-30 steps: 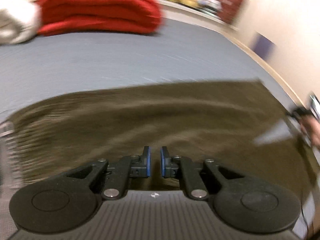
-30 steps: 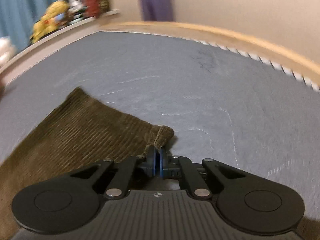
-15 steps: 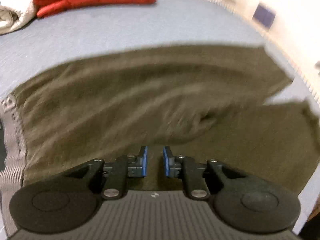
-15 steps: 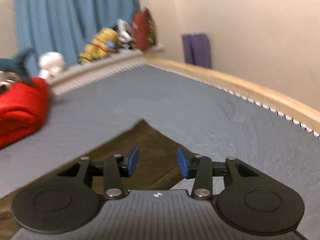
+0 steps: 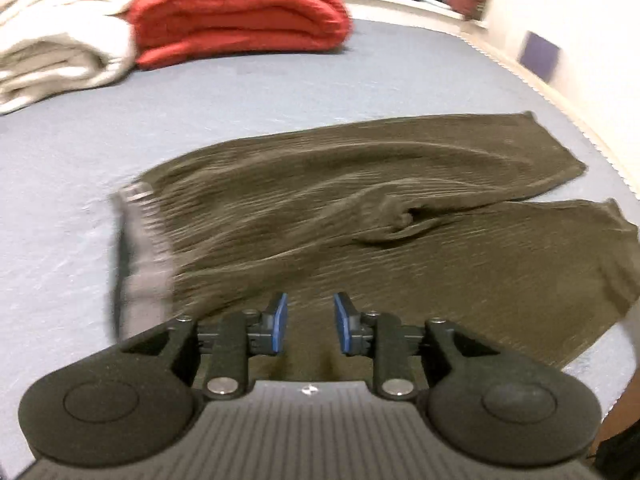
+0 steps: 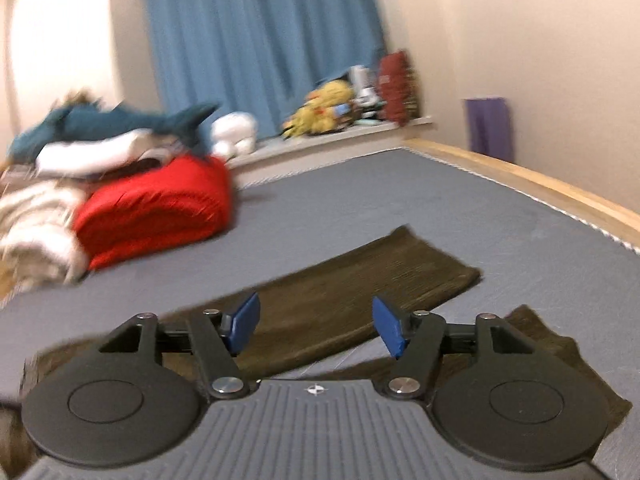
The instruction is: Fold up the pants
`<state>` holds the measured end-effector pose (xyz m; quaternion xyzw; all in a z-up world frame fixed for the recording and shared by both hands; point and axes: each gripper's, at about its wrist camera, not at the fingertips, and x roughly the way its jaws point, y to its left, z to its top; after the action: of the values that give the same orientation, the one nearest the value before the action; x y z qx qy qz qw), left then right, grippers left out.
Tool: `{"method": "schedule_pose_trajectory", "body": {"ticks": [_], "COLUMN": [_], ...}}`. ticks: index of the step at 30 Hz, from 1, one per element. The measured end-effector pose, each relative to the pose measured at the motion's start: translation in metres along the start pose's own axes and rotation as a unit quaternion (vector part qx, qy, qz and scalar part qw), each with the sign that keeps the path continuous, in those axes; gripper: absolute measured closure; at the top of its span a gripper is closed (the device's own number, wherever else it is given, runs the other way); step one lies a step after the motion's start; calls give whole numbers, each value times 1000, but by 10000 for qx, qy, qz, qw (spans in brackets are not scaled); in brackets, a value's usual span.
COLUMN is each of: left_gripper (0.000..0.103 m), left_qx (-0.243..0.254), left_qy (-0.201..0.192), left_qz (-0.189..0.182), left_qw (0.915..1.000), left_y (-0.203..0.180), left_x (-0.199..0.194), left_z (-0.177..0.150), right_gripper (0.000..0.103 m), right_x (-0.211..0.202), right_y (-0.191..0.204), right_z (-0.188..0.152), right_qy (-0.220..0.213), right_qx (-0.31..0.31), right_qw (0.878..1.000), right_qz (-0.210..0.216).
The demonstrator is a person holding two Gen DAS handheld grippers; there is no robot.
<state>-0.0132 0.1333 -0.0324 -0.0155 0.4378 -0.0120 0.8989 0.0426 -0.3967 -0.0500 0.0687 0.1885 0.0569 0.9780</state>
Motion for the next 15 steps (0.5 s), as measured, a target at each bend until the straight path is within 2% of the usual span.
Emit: {"method": "schedule_pose_trajectory", "body": {"ticks": [2, 5, 7, 9, 11, 14, 15], "left_gripper": [74, 74, 74, 73, 71, 71, 71], "left_qx": [-224, -205, -124, 134, 339, -84, -51], "left_qy": [105, 333, 709, 1140, 1102, 1112, 1043], "left_qz": [79, 171, 245, 314, 376, 370, 394], "left_qw": [9997, 9991, 9971, 9929, 9926, 9931, 9938], "left_y": [13, 19, 20, 16, 11, 15, 13], "left_x": [-3, 2, 20, 44, 48, 42, 39], "left_z": [-11, -36, -53, -67, -71, -62, -60], "right_gripper": [36, 36, 36, 36, 36, 36, 36], "right_x": [7, 18, 21, 26, 28, 39, 44], "right_y": [18, 50, 74, 93, 105, 117, 119], "right_z": [-14, -34, -51, -69, -82, -103, -111], "right_qy": [210, 762, 1029, 1279, 1477, 1976, 2214], "right_qx": [-249, -528, -918, -1382, -1615, -1934, -2060], "right_qw": [9990, 9920, 9832, 9729, 9645, 9499, 9434], "right_qz": [298, 856, 1197, 1339, 1481, 1457, 1360]}}
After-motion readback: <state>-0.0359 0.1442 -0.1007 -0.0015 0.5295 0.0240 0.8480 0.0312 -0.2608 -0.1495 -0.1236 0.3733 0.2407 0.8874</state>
